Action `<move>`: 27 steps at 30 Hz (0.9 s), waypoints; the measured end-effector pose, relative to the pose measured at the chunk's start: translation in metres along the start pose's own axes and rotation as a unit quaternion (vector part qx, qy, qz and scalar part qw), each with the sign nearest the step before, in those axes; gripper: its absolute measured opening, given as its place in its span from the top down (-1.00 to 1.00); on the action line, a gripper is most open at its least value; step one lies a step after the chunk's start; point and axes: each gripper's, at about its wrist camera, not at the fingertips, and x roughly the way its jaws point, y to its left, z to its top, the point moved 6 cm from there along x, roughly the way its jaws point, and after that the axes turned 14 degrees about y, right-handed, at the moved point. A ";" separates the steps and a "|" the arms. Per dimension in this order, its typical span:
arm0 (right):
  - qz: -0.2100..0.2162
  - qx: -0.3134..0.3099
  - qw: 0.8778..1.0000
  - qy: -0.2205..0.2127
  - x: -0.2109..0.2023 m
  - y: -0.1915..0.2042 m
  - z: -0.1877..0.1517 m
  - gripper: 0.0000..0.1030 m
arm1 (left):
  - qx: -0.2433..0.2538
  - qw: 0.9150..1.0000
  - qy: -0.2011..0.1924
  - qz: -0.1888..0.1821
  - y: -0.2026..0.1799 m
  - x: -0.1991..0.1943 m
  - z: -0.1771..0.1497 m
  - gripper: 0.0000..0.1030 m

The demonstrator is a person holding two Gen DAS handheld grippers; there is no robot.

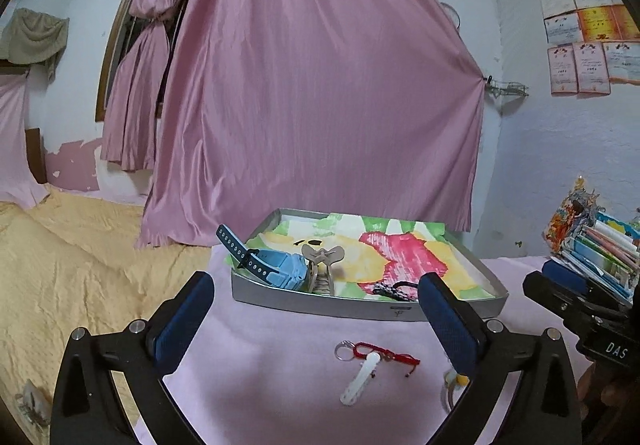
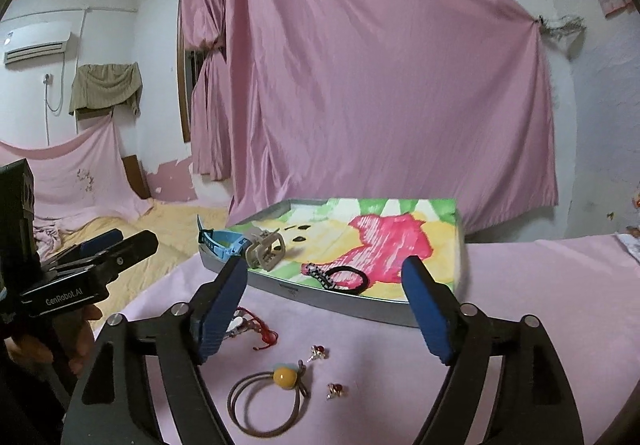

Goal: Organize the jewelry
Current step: 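Move both tools back over the remaining jewelry on the table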

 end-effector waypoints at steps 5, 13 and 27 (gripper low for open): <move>-0.018 -0.007 1.000 -0.006 -0.019 -0.002 -0.015 -0.48 | 0.010 1.000 0.001 -0.009 -0.008 -0.009 -0.012 -0.99; -0.034 -0.002 0.999 0.040 -0.023 -0.022 -0.041 -0.48 | 0.038 0.998 0.038 -0.031 -0.029 -0.004 -0.039 -0.99; -0.019 -0.014 0.987 0.161 0.006 -0.033 -0.061 -0.20 | 0.093 0.980 0.145 -0.099 -0.069 0.019 -0.069 -0.89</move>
